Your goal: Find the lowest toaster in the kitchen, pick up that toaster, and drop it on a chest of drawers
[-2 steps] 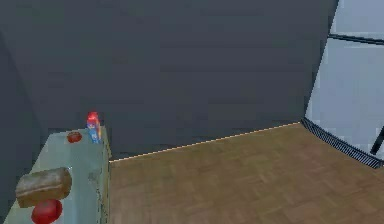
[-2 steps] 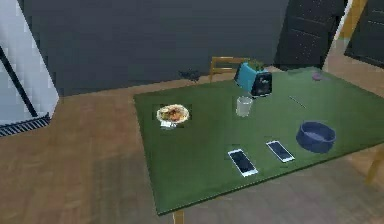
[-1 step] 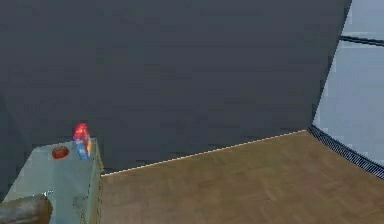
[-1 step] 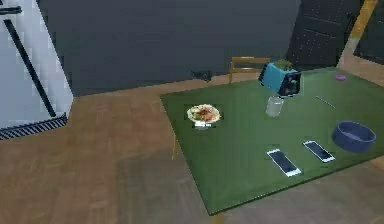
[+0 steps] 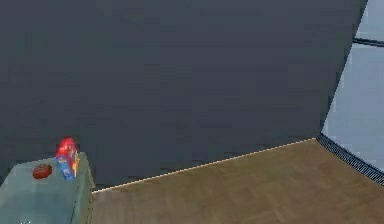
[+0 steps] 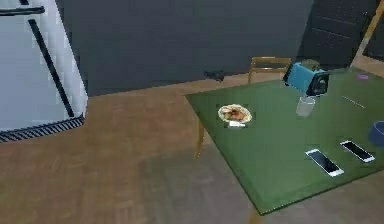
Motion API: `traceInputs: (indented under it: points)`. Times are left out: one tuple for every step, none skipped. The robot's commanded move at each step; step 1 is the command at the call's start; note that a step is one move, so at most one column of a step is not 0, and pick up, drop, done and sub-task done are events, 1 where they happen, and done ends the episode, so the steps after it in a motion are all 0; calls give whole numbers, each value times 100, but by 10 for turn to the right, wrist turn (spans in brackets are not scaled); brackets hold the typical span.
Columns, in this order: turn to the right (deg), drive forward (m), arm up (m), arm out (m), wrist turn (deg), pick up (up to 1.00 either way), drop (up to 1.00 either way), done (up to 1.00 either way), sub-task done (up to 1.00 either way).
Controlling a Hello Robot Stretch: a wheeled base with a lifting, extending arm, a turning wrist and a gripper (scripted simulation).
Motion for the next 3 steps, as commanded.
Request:
traceInputs:
  points:
    - [450, 0, 0, 0, 0, 0, 0, 0, 0]
    - [210, 0, 0, 0, 0, 0, 0, 0, 0]
    - [0, 100, 0, 0, 0, 0, 0, 0, 0]
